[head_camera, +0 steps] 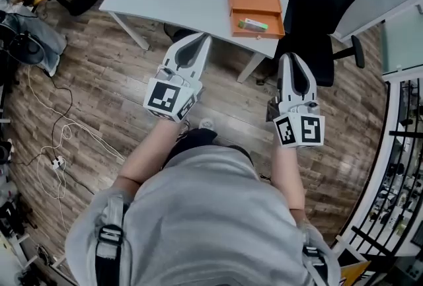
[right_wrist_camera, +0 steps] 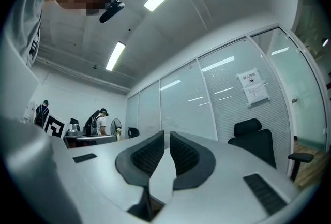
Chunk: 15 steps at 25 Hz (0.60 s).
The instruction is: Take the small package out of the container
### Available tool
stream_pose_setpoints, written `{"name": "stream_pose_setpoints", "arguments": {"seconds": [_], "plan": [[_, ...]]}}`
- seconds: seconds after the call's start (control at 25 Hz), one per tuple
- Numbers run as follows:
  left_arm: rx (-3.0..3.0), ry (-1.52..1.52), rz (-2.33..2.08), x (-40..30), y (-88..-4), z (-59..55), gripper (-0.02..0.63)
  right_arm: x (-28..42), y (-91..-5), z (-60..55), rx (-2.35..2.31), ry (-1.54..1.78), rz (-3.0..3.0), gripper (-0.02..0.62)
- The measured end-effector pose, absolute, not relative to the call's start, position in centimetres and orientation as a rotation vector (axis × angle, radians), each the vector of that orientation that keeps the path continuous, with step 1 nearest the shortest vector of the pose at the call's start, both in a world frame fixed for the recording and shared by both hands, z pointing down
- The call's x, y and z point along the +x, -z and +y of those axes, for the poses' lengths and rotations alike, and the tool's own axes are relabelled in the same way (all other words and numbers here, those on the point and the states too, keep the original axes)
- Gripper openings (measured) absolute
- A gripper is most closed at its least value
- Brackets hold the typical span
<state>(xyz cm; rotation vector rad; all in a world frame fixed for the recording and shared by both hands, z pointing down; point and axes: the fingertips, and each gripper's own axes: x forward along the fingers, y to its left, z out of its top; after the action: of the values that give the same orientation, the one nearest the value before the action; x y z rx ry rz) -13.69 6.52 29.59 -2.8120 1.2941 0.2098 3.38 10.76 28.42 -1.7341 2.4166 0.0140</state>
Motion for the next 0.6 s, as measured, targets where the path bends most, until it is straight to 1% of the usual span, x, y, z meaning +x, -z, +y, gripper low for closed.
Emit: {"name": "stream_pose_setpoints", "arguments": {"seconds": [0.16,0.36,0.6], "plan": [[-2.833,-0.199,1.275,-14.2,-29.6,1.4,0.02,3.2,-28.8,6.1,-1.772,0.023,2.396,0.066],[-2.845,-0.188,1.319,-15.3,-31.7,-2.9,0.02,3.2,-30.8,1.8,-1.796,0.049,2.394,0.066],[-2.837,-0.178,1.383,-15.0,-33.3,-8.8,0.02,3.5,-32.1,-5.4,-1.759,0.038,2.451,0.066]]}}
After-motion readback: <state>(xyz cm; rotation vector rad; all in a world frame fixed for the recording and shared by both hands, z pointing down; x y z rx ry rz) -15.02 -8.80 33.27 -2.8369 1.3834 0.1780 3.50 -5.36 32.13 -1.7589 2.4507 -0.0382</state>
